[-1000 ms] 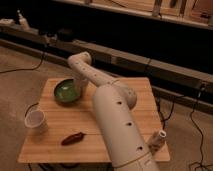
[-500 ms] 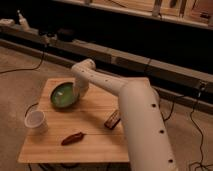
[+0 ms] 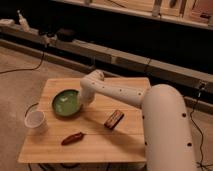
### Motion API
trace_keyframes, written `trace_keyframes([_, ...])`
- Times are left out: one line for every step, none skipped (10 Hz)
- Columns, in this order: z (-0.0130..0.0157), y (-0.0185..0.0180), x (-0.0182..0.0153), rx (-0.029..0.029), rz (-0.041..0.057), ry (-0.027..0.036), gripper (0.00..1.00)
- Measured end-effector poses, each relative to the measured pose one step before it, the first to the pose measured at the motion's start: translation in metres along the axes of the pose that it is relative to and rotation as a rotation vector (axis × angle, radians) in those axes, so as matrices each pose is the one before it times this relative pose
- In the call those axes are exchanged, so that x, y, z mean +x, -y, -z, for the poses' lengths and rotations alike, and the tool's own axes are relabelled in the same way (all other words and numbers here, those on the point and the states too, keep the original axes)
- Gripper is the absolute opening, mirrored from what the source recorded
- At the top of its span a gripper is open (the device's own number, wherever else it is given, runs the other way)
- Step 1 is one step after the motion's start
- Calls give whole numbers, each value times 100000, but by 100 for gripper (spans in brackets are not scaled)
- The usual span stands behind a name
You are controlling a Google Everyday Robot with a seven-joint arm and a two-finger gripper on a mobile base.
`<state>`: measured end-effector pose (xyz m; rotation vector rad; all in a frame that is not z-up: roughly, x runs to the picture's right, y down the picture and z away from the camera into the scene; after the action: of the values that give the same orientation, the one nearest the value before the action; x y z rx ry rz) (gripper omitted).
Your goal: Drag the ceramic bowl in a circle
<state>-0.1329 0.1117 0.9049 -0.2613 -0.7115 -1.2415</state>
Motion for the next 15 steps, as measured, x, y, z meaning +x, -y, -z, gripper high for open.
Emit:
trace_keyframes([321,-320,-1897,-91,3048,3427,0])
trace_keyframes([303,-410,-1898,-2115,3087,3267,0])
trace_keyframes([223,-676,-1183,-2421,1067,1967,0])
trace_keyframes([516,-1492,-1313,-3803,-130,1875,0])
trace_keyframes([505,-1410,-978,-3077,-1355,966,0])
trace_keyframes([607,-1775,-1061,-2976,-2869,628,0])
trace_keyframes([626,-1985,-985,-2294,-4038,311,0])
trace_keyframes([624,-2030,-866,-1322,-4782,19,0])
trace_keyframes([708,-1988,-563,-579,-5054,-466,0])
trace_keyframes([867,-2040,15,823,-5762,-1901,0])
trace_keyframes([762,-1707,458,1479,-4955,-2283,0])
trace_keyframes([858,-1584,793,2387,-4679,-2848,0])
trace_keyframes([876,-1131,1368,3345,-3663,-3530,0])
trace_keyframes([911,-794,1827,4074,-3146,-4178,0])
trace_keyframes([580,-537,1557,3169,-1959,-3197,0])
